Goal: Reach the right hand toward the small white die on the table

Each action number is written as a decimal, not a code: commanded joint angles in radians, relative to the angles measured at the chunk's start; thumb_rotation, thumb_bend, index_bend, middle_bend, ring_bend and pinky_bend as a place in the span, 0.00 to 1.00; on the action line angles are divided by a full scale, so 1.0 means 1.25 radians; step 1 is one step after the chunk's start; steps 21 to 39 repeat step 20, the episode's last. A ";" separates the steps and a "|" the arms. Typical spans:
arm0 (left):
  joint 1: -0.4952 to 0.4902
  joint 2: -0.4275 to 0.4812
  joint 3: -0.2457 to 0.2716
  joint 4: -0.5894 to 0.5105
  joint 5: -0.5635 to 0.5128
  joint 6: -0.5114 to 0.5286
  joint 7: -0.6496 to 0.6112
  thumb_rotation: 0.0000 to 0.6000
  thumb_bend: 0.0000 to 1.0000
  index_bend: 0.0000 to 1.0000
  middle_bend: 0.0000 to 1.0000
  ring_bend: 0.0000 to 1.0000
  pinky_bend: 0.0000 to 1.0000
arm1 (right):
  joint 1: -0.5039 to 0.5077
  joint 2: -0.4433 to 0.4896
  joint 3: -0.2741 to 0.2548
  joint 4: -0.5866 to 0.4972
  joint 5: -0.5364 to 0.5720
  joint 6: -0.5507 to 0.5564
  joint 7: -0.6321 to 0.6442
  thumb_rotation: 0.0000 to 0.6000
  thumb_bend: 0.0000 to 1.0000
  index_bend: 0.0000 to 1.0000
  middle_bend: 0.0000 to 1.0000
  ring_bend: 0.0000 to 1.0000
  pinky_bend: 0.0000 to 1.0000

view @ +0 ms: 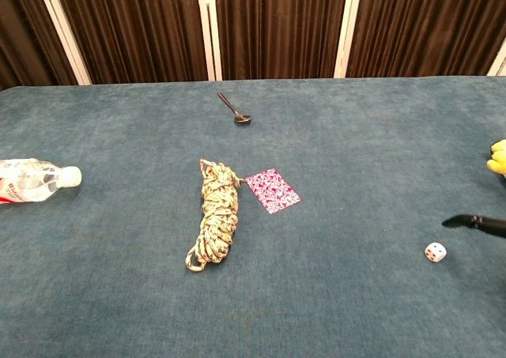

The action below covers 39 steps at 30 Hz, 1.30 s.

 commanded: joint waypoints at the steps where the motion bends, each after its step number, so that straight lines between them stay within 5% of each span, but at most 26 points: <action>1: 0.001 0.002 0.000 -0.001 0.002 0.003 -0.003 1.00 0.00 0.00 0.00 0.00 0.00 | -0.015 0.028 0.005 -0.034 -0.046 0.075 0.025 1.00 0.79 0.00 0.74 0.77 0.97; 4: 0.004 0.005 0.001 -0.002 0.010 0.011 -0.010 1.00 0.00 0.00 0.00 0.00 0.00 | -0.039 0.058 0.004 -0.065 -0.109 0.176 0.066 1.00 0.57 0.00 0.54 0.60 0.70; 6: 0.007 0.008 0.003 -0.003 0.020 0.018 -0.016 1.00 0.00 0.00 0.00 0.00 0.00 | -0.064 0.077 0.003 -0.080 -0.150 0.261 0.101 1.00 0.20 0.00 0.24 0.23 0.29; 9: 0.012 0.011 0.005 -0.003 0.033 0.029 -0.023 1.00 0.00 0.00 0.00 0.00 0.00 | -0.097 0.100 -0.001 -0.100 -0.170 0.336 0.128 1.00 0.00 0.00 0.01 0.00 0.00; 20: 0.020 0.019 0.014 -0.001 0.067 0.047 -0.049 1.00 0.00 0.00 0.00 0.00 0.00 | -0.178 0.118 0.012 -0.116 -0.138 0.469 0.185 1.00 0.00 0.00 0.00 0.00 0.00; 39: 0.020 0.019 0.014 -0.001 0.067 0.047 -0.049 1.00 0.00 0.00 0.00 0.00 0.00 | -0.178 0.118 0.012 -0.116 -0.138 0.469 0.185 1.00 0.00 0.00 0.00 0.00 0.00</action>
